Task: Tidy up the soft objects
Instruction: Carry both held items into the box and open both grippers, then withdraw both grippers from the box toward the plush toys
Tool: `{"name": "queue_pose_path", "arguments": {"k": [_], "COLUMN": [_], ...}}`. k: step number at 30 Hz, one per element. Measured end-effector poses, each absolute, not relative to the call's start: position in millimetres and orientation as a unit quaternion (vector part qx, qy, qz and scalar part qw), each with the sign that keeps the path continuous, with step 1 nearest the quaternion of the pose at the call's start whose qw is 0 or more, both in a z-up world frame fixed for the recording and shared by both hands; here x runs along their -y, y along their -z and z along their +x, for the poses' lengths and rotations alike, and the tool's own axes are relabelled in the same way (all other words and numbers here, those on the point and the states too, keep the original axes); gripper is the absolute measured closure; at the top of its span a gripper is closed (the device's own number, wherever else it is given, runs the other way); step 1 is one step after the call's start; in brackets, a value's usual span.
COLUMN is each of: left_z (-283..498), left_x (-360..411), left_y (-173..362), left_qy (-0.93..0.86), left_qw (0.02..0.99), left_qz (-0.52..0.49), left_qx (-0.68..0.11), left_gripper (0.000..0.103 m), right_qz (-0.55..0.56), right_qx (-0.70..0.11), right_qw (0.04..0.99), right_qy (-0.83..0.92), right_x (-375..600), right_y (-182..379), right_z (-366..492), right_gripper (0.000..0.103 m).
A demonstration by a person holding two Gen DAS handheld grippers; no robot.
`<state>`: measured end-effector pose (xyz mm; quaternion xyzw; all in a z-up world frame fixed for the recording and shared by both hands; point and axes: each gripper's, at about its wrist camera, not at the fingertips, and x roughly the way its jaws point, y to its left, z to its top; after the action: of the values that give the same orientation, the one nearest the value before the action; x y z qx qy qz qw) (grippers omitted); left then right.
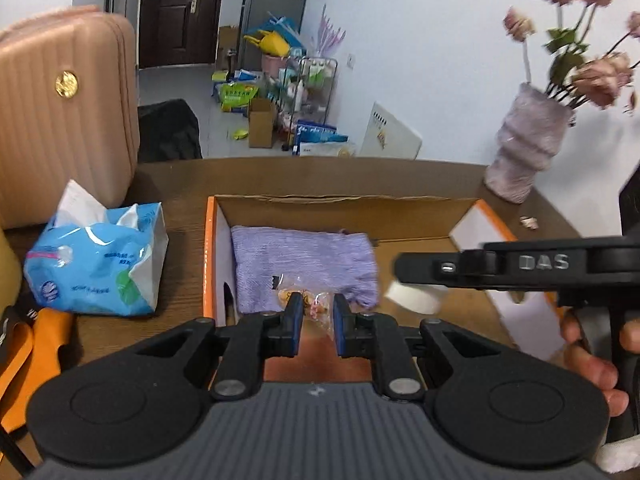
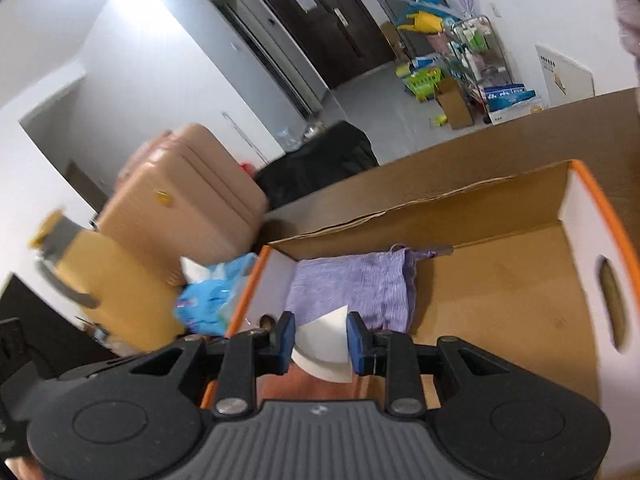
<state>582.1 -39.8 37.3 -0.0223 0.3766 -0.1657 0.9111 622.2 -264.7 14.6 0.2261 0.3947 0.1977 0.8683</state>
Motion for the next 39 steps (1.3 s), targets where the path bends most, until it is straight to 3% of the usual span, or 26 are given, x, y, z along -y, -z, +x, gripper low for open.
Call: {"name": "queue_pose_path", "arguments": {"k": [3,14,17,20,23,26,30,33,39], "left_z": [598.9,593.6,573.0,541.4,510.5,468.7,412.2,360.6,271.2], "left_x": [34.4,1.9,-1.6,-8.8,-13.4,-17.5,-16.2,-10.7,25.6], "left_y": [-24.9,-42.2,-55.0,-64.3,-78.4,-98.2,-114.8,-112.5,-80.0], "left_qy": [0.159,0.135,0.129,0.109,0.093,0.08,0.074,0.078,0.068], "left_qw": [0.912,0.922,0.93,0.941,0.949,0.961,0.971,0.977,0.984], "left_qz": [-0.033,-0.047,-0.03,0.0,0.012,0.017,0.016,0.007,0.029], "left_qx": [-0.377,-0.359,-0.342,-0.32,-0.3,-0.265,-0.227,-0.199,-0.16], "left_gripper": [0.059,0.056,0.048,0.044,0.041,0.035,0.029,0.023,0.017], "right_qz": [0.23,0.216,0.199,0.167,0.127,0.116,0.087,0.053,0.011], "right_qx": [-0.418,-0.401,-0.382,-0.36,-0.344,-0.316,-0.268,-0.208,-0.109], "right_qw": [0.859,0.873,0.885,0.901,0.918,0.931,0.949,0.969,0.991], "right_qy": [-0.186,-0.177,-0.177,-0.176,-0.153,-0.141,-0.138,-0.125,-0.071], "right_x": [251.0,253.8,264.7,281.7,300.1,321.4,339.1,345.0,345.2], "right_y": [3.5,-13.8,-36.2,-55.0,-72.7,-92.6,-111.1,-109.9,-75.9], "right_z": [643.4,635.6,611.8,576.3,539.4,494.2,427.3,365.2,248.4], "right_gripper": [0.067,0.062,0.061,0.047,0.045,0.034,0.031,0.022,0.018]}}
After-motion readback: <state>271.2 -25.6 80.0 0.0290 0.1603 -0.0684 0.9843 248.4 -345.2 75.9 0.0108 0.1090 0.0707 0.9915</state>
